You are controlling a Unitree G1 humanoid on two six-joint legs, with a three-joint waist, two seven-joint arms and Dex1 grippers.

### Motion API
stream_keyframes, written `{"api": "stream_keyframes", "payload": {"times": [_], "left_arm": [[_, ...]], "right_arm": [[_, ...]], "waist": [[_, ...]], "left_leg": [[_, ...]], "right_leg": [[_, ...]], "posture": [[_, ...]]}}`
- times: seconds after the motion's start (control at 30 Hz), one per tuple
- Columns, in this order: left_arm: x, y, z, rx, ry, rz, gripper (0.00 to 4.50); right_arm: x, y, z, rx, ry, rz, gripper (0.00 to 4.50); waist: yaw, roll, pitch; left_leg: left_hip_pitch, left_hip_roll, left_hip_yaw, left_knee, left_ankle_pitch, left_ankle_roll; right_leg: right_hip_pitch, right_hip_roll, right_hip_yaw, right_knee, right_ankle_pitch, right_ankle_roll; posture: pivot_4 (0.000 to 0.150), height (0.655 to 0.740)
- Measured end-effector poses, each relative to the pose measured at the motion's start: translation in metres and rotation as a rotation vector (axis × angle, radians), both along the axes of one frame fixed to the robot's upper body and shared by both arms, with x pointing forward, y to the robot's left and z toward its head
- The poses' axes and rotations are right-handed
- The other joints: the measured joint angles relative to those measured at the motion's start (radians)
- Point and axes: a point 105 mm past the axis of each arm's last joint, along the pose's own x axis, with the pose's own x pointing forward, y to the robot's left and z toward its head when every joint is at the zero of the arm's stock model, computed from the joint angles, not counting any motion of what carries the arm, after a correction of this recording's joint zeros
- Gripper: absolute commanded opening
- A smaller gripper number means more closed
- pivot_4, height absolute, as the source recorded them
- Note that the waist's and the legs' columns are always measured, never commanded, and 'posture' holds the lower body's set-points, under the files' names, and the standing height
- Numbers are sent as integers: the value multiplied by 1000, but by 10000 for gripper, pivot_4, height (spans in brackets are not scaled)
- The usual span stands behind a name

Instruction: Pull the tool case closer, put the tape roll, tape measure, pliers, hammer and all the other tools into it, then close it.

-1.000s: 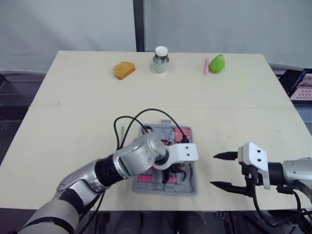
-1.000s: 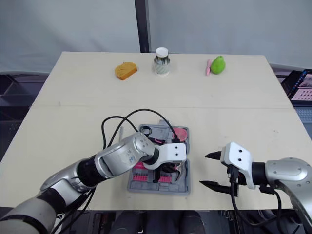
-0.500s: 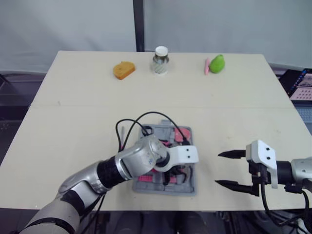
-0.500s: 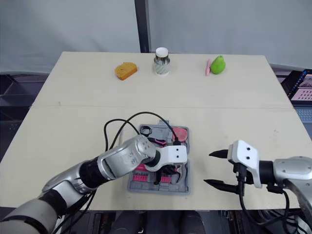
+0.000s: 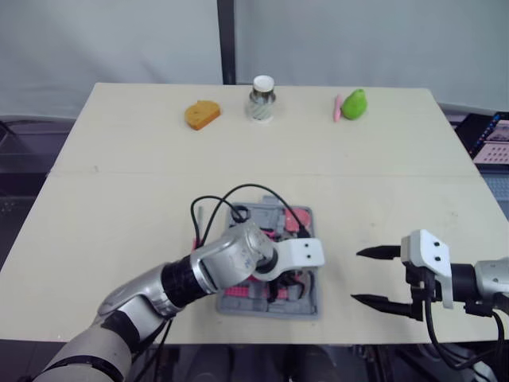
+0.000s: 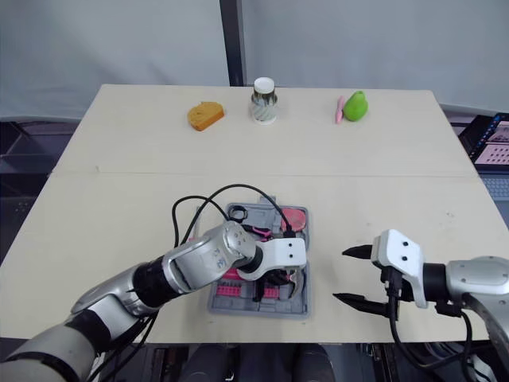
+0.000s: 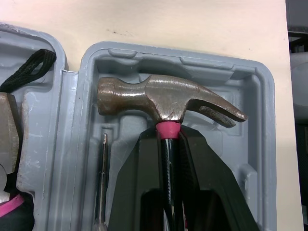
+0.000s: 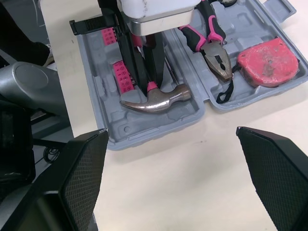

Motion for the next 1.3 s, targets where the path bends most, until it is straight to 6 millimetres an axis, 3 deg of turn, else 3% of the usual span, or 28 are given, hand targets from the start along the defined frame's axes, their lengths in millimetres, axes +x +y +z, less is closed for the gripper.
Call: {"api": "stream_keyframes", "payload": {"times": [1.3], "left_arm": [[3, -7, -2, 35, -26, -17, 325]], "right_arm": [[-1, 3, -4, 12, -12, -31, 45000]], "waist": [[0, 0, 0]], "left_leg": [[0, 0, 0, 0, 0, 0]], "right_leg": [[0, 0, 0, 1, 0, 0]], "posture": [[1500, 7400]]}}
